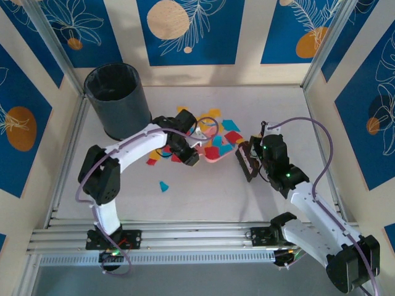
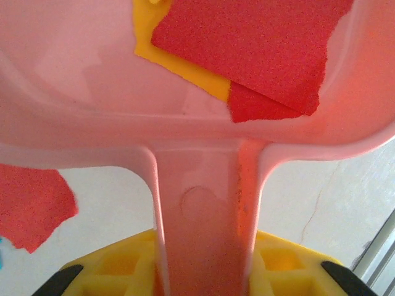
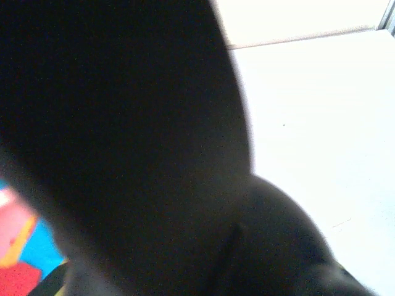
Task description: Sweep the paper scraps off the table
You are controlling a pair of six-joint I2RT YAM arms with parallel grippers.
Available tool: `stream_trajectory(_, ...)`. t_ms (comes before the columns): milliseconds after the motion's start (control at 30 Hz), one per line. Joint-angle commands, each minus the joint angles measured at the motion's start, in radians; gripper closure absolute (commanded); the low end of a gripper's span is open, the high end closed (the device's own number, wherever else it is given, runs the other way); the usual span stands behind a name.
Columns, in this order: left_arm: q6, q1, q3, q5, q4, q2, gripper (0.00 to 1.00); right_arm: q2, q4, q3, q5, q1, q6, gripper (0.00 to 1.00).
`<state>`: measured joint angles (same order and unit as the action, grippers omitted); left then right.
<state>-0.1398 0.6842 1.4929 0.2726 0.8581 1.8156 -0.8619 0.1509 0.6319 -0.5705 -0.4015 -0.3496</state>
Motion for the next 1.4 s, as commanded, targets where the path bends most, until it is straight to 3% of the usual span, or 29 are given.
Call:
stream_trajectory(0, 0.052, -0.033, 0.019, 0.075, -0.048, -0.068, 1.0, -0.004, -0.039, 0.003, 0.024, 0.004, 0.01, 1.0)
stream_trajectory(533, 0.202, -0.226, 0.161, 0.16, -0.039, -0.15, 1.0, -0.045, -0.045, 0.016, 0.081, 0.003, -0.007, 1.0)
stream_trajectory(1000, 0.36, -0.403, 0.346, 0.232, -0.089, -0.126, 1.0, -0.071, -0.042, 0.031, 0.087, 0.005, 0.001, 1.0)
stream_trajectory(1367, 0.534, -0.512, 0.321, 0.302, -0.209, -0.147, 1.0, -0.101, -0.037, 0.045, 0.09, 0.006, 0.002, 1.0)
